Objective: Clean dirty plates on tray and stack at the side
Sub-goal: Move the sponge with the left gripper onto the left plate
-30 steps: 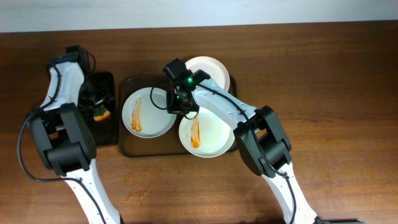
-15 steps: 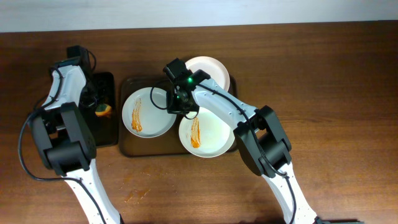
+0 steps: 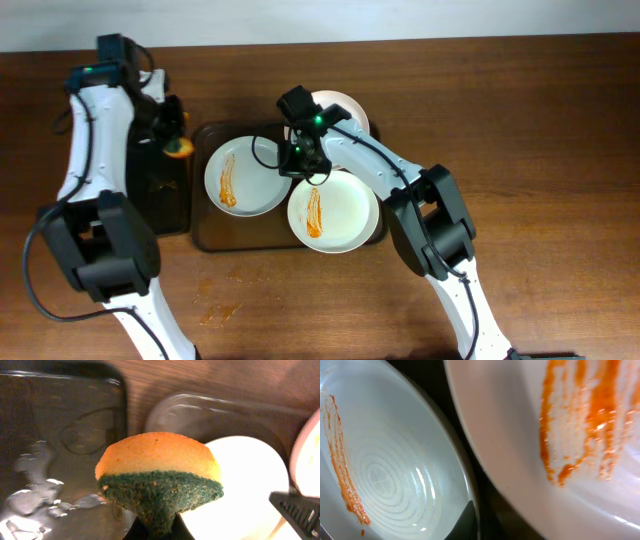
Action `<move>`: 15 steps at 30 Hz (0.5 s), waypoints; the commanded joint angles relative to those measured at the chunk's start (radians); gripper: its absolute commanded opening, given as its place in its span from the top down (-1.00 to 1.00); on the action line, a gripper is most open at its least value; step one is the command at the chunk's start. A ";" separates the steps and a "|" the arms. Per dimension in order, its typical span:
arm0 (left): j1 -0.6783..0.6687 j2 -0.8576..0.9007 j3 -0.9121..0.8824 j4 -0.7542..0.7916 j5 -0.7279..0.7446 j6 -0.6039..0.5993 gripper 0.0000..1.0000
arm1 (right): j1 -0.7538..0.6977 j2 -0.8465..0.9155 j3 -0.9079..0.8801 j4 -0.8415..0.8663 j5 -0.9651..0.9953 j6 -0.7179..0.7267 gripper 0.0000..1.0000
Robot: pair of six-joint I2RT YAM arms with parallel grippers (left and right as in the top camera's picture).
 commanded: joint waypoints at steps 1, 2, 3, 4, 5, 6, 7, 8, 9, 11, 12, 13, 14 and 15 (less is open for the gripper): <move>-0.087 -0.008 -0.114 0.045 0.011 0.004 0.99 | -0.001 -0.008 0.007 -0.003 -0.022 -0.013 0.92; -0.106 -0.008 -0.155 0.083 0.001 -0.016 0.98 | -0.001 -0.008 0.007 -0.004 -0.022 -0.013 0.91; -0.122 -0.008 -0.195 0.129 0.002 -0.016 0.99 | -0.001 -0.008 0.007 -0.003 -0.021 -0.013 0.92; -0.139 -0.008 -0.236 0.186 0.002 -0.016 0.99 | -0.001 -0.008 0.006 -0.004 -0.022 -0.013 0.92; -0.150 -0.008 -0.266 0.230 0.001 -0.016 0.99 | -0.001 -0.008 0.007 -0.004 -0.022 -0.013 0.91; -0.166 -0.008 -0.318 0.297 -0.049 -0.046 0.99 | -0.001 -0.008 0.007 -0.004 -0.022 -0.013 0.91; -0.172 -0.008 -0.337 0.318 -0.093 -0.070 0.99 | -0.001 -0.008 0.006 -0.004 -0.022 -0.013 0.91; -0.177 -0.008 -0.363 0.346 -0.142 -0.089 0.98 | -0.001 -0.008 0.007 -0.004 -0.022 -0.013 0.91; -0.179 -0.008 -0.387 0.375 -0.184 -0.103 0.98 | -0.001 -0.008 0.007 -0.004 -0.022 -0.013 0.91; -0.180 -0.008 -0.433 0.447 -0.213 -0.109 0.98 | -0.001 -0.008 0.007 -0.003 -0.022 -0.013 0.92; -0.180 -0.008 -0.453 0.479 -0.211 -0.109 0.99 | -0.001 -0.008 0.007 -0.003 -0.021 -0.013 0.92; -0.182 -0.008 -0.472 0.502 -0.202 -0.109 0.99 | -0.001 -0.008 0.007 -0.003 -0.021 -0.012 0.91; -0.185 -0.008 -0.487 0.512 -0.185 -0.109 0.99 | -0.001 -0.008 0.007 -0.003 -0.021 -0.012 0.92; -0.193 -0.008 -0.501 0.509 -0.158 -0.108 0.99 | -0.001 -0.008 0.007 -0.003 -0.021 -0.013 0.91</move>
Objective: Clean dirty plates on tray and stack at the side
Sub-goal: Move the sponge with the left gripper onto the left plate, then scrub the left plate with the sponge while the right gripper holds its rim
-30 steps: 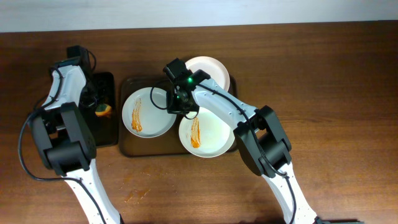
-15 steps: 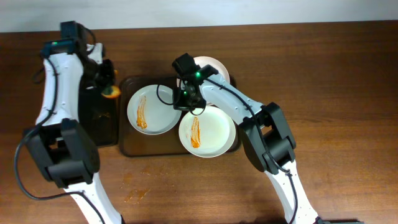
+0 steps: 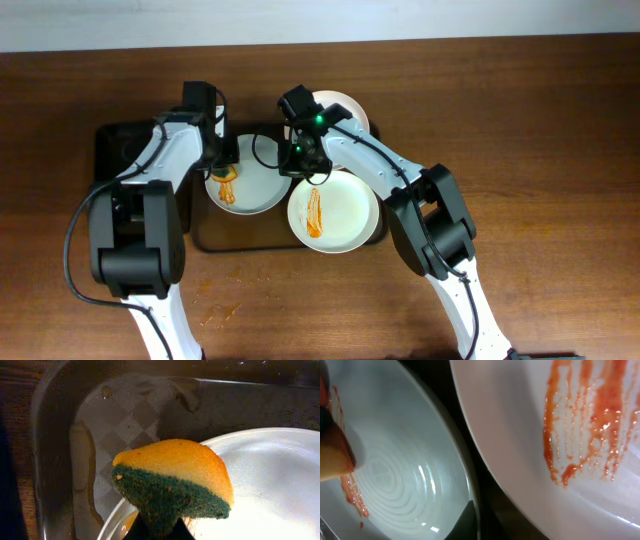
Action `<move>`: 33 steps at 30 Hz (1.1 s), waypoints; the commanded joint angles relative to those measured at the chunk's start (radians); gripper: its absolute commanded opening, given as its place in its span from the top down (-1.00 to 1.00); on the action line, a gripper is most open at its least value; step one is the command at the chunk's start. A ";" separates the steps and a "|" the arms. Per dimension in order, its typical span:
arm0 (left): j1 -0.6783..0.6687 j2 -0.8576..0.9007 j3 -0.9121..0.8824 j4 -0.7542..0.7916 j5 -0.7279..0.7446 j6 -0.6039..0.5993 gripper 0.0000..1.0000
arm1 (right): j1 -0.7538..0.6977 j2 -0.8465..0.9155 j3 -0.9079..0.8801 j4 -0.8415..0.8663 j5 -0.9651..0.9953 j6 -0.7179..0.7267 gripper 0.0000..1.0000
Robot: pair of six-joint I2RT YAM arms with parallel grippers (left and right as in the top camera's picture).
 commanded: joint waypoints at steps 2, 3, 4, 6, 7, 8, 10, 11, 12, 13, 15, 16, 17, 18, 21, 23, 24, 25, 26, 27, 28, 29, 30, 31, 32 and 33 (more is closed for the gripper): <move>-0.029 0.000 -0.061 -0.047 0.057 -0.019 0.99 | 0.001 -0.008 0.007 -0.003 -0.010 -0.011 0.91; -0.040 0.000 -0.061 -0.090 0.082 -0.008 0.99 | 0.001 -0.008 0.007 -0.003 -0.010 -0.011 0.91; -0.047 0.000 -0.061 -0.135 0.085 -0.008 0.99 | 0.001 -0.008 0.007 -0.003 -0.011 -0.011 0.91; -0.053 0.000 -0.061 -0.244 0.086 -0.008 0.99 | 0.001 -0.008 0.006 -0.003 -0.011 -0.011 0.91; -0.052 0.000 -0.061 -0.278 0.110 0.008 0.99 | 0.001 -0.008 0.006 -0.003 -0.011 -0.011 0.91; -0.053 0.000 -0.061 -0.302 0.172 0.046 0.99 | 0.001 -0.008 0.007 -0.003 -0.011 -0.011 0.91; -0.053 0.000 -0.061 -0.306 0.291 0.104 0.99 | 0.001 -0.008 0.006 -0.003 -0.013 -0.011 0.91; -0.052 0.000 -0.061 -0.290 0.275 0.103 0.99 | 0.001 -0.008 0.007 -0.004 -0.014 -0.011 0.92; -0.052 0.000 -0.061 -0.256 0.226 0.092 0.99 | 0.001 -0.008 0.007 -0.005 -0.014 -0.011 0.91; -0.052 0.000 -0.061 -0.205 0.124 0.040 0.99 | 0.001 -0.008 0.007 -0.005 -0.015 -0.011 0.91; -0.053 0.000 -0.068 -0.109 0.000 -0.002 0.99 | 0.001 -0.008 0.006 -0.005 -0.014 -0.011 0.92; -0.053 0.000 -0.078 -0.033 -0.018 -0.001 0.99 | 0.001 -0.008 0.006 -0.005 -0.014 -0.011 0.92; -0.053 0.000 -0.089 0.031 -0.017 -0.002 0.99 | 0.001 -0.008 0.006 -0.008 -0.014 -0.011 0.92; -0.054 0.000 -0.101 0.090 -0.018 -0.001 0.99 | 0.001 -0.008 0.006 -0.008 -0.014 -0.011 0.91; -0.057 0.000 -0.118 0.174 -0.119 -0.016 0.99 | 0.001 -0.008 0.006 -0.008 -0.014 -0.011 0.92; -0.057 0.000 -0.118 0.142 -0.264 -0.068 0.99 | 0.001 -0.008 0.006 -0.008 -0.014 -0.011 0.91; -0.057 0.000 -0.118 0.110 -0.303 -0.093 0.99 | 0.001 -0.008 0.006 -0.008 -0.014 -0.011 0.91; -0.057 0.000 -0.118 0.061 -0.317 -0.112 0.99 | 0.001 -0.008 0.006 -0.008 -0.014 -0.011 0.92; -0.057 0.000 -0.118 0.019 -0.314 -0.123 0.99 | 0.001 -0.008 0.006 -0.008 -0.014 -0.011 0.91; -0.057 0.000 -0.118 -0.029 -0.285 -0.121 0.99 | 0.001 -0.008 0.006 -0.008 -0.014 -0.011 0.91; -0.057 0.000 -0.118 -0.077 -0.225 -0.103 0.99 | 0.001 -0.008 0.006 -0.008 -0.014 -0.011 0.92; -0.057 0.000 -0.118 -0.119 -0.073 0.000 0.99 | 0.001 -0.008 0.006 -0.008 -0.014 -0.011 0.91; -0.057 0.000 -0.118 -0.139 0.025 0.068 0.99 | 0.001 -0.008 0.006 -0.008 -0.014 -0.011 0.91; -0.057 0.000 -0.117 -0.169 0.159 0.146 0.99 | 0.001 -0.008 0.006 -0.008 -0.014 -0.011 0.91; -0.057 0.000 -0.117 -0.199 0.318 0.242 0.99 | 0.001 -0.008 0.006 -0.008 -0.014 -0.011 0.91; -0.057 0.000 -0.117 -0.206 0.373 0.280 0.99 | 0.001 -0.008 0.006 -0.008 -0.014 -0.011 0.91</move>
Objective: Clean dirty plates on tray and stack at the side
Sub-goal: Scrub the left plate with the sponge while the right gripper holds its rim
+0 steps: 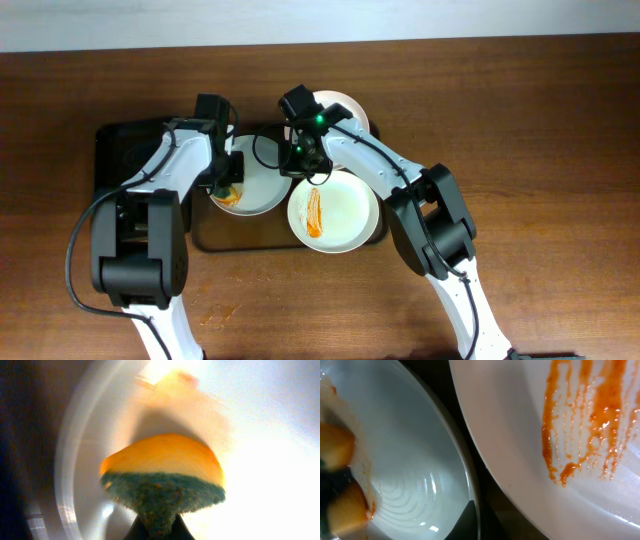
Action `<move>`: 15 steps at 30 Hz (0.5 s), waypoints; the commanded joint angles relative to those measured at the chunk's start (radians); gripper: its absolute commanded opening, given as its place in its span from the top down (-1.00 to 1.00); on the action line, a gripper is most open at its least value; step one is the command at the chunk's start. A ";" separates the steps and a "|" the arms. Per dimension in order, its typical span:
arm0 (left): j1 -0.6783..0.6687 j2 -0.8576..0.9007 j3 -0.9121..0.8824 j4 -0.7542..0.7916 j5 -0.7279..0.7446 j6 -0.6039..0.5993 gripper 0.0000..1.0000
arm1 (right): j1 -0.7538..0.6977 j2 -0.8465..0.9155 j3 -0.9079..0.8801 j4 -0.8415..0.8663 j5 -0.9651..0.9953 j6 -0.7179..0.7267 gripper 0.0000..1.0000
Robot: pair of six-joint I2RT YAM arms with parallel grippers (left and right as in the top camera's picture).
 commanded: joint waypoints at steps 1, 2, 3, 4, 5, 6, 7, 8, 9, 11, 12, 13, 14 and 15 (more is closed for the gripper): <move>-0.006 0.055 -0.047 -0.052 0.466 0.277 0.99 | 0.001 -0.008 0.007 -0.004 -0.012 0.001 0.91; -0.006 0.055 -0.047 -0.038 0.478 0.290 0.99 | 0.001 -0.008 0.007 -0.004 -0.014 0.001 0.91; -0.006 0.055 -0.047 -0.023 0.477 0.290 0.99 | 0.001 -0.008 0.007 -0.004 -0.014 0.001 0.91; -0.006 0.055 -0.047 0.010 0.468 0.285 0.99 | 0.001 -0.008 0.007 -0.004 -0.014 0.001 0.91; -0.006 0.055 -0.047 0.085 0.344 0.171 0.99 | 0.001 -0.008 0.007 -0.008 -0.014 0.001 0.92; -0.006 0.055 -0.047 0.122 0.264 0.113 0.99 | 0.001 -0.008 0.007 -0.011 -0.014 0.001 0.91; -0.006 0.055 -0.047 0.154 0.200 0.076 0.99 | 0.001 -0.008 0.007 -0.012 -0.014 0.001 0.91; -0.006 0.055 -0.047 0.212 0.108 0.030 0.99 | 0.001 -0.008 0.007 -0.012 -0.014 0.001 0.91; -0.006 0.055 -0.047 0.245 0.066 0.014 0.99 | 0.001 -0.008 0.007 -0.011 -0.014 0.001 0.92; -0.006 0.055 -0.047 0.315 -0.089 -0.075 0.99 | 0.001 -0.008 0.007 -0.011 -0.014 0.001 0.91; -0.006 0.055 -0.047 0.321 -0.165 -0.120 0.99 | 0.001 -0.008 0.007 -0.011 -0.014 0.001 0.92; -0.006 0.055 -0.047 0.313 -0.248 -0.166 0.99 | 0.001 -0.008 0.007 -0.011 -0.014 0.001 0.92; -0.006 0.055 -0.047 0.286 -0.322 -0.197 0.99 | 0.001 -0.008 0.007 -0.011 -0.014 0.001 0.91; -0.006 0.055 -0.047 0.260 -0.344 -0.203 0.99 | 0.001 -0.008 0.007 -0.011 -0.014 0.001 0.91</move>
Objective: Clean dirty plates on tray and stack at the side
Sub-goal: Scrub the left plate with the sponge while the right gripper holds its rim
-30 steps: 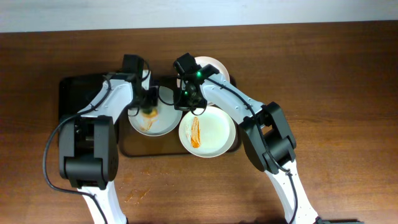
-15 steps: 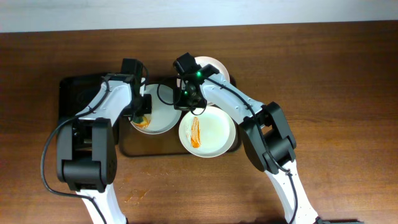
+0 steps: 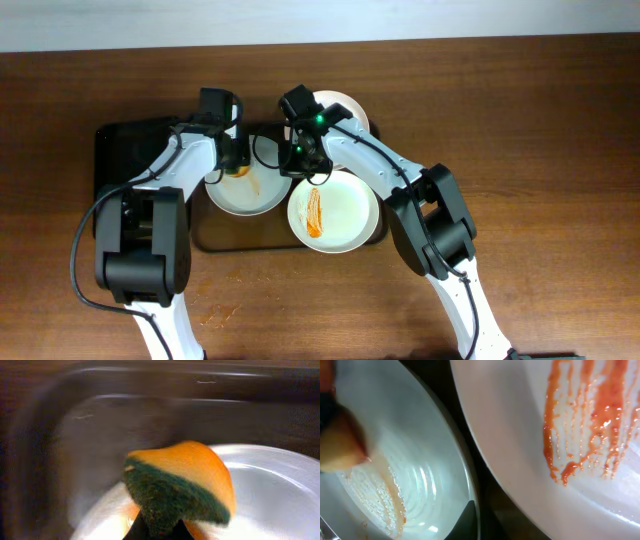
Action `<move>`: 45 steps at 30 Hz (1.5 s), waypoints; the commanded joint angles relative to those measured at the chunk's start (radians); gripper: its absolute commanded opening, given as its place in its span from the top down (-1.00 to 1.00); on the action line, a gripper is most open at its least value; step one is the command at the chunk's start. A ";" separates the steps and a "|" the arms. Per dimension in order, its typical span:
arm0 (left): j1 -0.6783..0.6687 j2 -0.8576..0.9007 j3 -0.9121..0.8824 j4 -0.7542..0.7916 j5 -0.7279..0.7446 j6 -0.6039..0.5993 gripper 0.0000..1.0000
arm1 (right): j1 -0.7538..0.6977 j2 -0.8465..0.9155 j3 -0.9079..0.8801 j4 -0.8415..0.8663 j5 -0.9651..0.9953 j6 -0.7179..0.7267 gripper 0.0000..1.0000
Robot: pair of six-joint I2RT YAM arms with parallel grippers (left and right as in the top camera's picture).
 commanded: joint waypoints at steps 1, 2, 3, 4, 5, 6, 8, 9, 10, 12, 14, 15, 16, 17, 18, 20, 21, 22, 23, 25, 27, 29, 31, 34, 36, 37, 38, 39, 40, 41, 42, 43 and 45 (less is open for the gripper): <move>0.007 0.043 -0.019 -0.096 -0.248 -0.112 0.99 | 0.001 -0.008 0.007 -0.008 -0.010 0.000 0.91; 0.007 0.043 -0.019 -0.150 -0.209 -0.111 0.99 | 0.001 -0.008 0.007 -0.008 -0.010 0.000 0.92; 0.007 0.043 -0.019 -0.220 -0.110 -0.085 0.99 | 0.001 -0.008 0.007 -0.009 -0.010 0.000 0.91; 0.007 0.043 -0.019 -0.263 -0.012 -0.041 0.99 | 0.001 -0.008 0.007 -0.009 -0.010 0.000 0.92; 0.007 0.043 -0.019 -0.303 0.105 0.026 0.99 | 0.001 -0.008 0.007 -0.009 -0.010 0.000 0.92; 0.007 0.043 -0.019 -0.340 0.224 0.102 0.99 | 0.001 -0.008 0.007 -0.009 -0.010 0.000 0.92; 0.007 0.043 -0.018 -0.393 0.401 0.175 0.99 | 0.001 -0.008 0.007 -0.009 -0.011 0.000 0.92; 0.007 0.043 -0.018 -0.394 0.446 0.178 0.99 | 0.001 -0.008 0.007 -0.009 -0.020 0.000 0.92; 0.007 0.043 -0.018 -0.385 0.478 0.178 0.99 | 0.001 -0.008 0.007 -0.009 -0.030 0.000 0.92; 0.007 0.043 -0.018 -0.327 0.531 0.164 0.99 | 0.005 -0.008 0.007 -0.009 -0.041 0.001 0.92; 0.008 0.043 -0.018 -0.265 0.511 0.100 0.99 | 0.011 -0.008 0.007 -0.008 -0.066 0.001 0.92; 0.008 0.043 -0.018 -0.226 0.459 0.027 0.99 | 0.012 -0.008 0.007 -0.009 -0.076 0.001 0.91; 0.008 0.043 -0.018 -0.187 0.359 -0.070 0.99 | 0.013 -0.006 0.007 -0.007 -0.100 0.005 0.91; 0.008 0.043 -0.018 -0.172 0.300 -0.113 0.99 | 0.013 -0.003 0.007 -0.003 -0.119 0.005 0.91; 0.008 0.043 -0.018 -0.161 0.228 -0.151 0.99 | 0.008 0.006 0.007 0.008 -0.167 0.005 0.91; 0.010 0.043 -0.018 -0.176 0.150 -0.172 0.99 | -0.007 0.034 0.005 0.027 -0.253 0.004 0.92; 0.010 0.043 -0.018 -0.196 0.120 -0.172 0.99 | -0.015 0.042 0.005 0.027 -0.277 0.004 0.91; 0.010 0.043 -0.018 -0.245 0.087 -0.181 0.99 | -0.021 0.045 0.005 0.027 -0.282 0.003 0.91; 0.010 0.043 -0.019 -0.283 0.082 -0.195 0.99 | -0.023 0.045 0.004 0.030 -0.284 0.003 0.91; 0.010 0.043 -0.032 -0.344 0.095 -0.194 0.99 | -0.024 0.047 0.004 0.038 -0.299 0.003 0.92; 0.010 0.043 -0.046 -0.361 0.254 -0.135 0.99 | -0.025 0.049 0.004 0.037 -0.307 0.000 0.91; 0.010 0.045 -0.046 -0.315 0.458 -0.011 0.99 | -0.026 0.049 0.004 0.040 -0.310 0.000 0.91; 0.010 0.045 -0.046 -0.233 0.479 0.003 0.99 | -0.026 0.049 0.004 0.040 -0.311 0.000 0.91; 0.010 0.045 -0.046 -0.076 0.341 -0.023 0.99 | -0.026 0.049 0.004 0.040 -0.311 0.000 0.91; 0.010 0.045 -0.046 -0.044 0.139 -0.085 0.99 | -0.026 0.049 0.004 0.037 -0.310 0.000 0.92; 0.010 0.046 -0.046 -0.032 -0.031 -0.122 0.99 | -0.026 0.049 0.004 0.037 -0.310 0.000 0.91; 0.010 0.046 -0.046 -0.031 -0.156 -0.135 0.99 | -0.026 0.049 0.004 0.038 -0.309 0.000 0.92; 0.010 0.046 -0.046 -0.035 -0.273 -0.167 0.99 | -0.026 0.049 0.004 0.037 -0.309 0.000 0.91; 0.010 0.046 -0.046 -0.042 -0.360 -0.185 0.99 | -0.026 0.049 0.004 0.037 -0.309 0.000 0.91; 0.010 0.046 -0.046 -0.080 -0.425 -0.192 0.99 | -0.026 0.049 0.004 0.037 -0.309 0.000 0.91; 0.010 0.046 -0.046 -0.110 -0.418 -0.194 0.99 | -0.026 0.049 0.004 0.037 -0.309 0.000 0.91; 0.010 0.046 -0.046 -0.163 -0.383 -0.194 0.99 | -0.026 0.049 0.004 0.037 -0.309 0.000 0.92; 0.010 0.046 -0.046 -0.275 -0.264 -0.193 0.99 | -0.026 0.049 0.004 0.037 -0.310 -0.006 0.91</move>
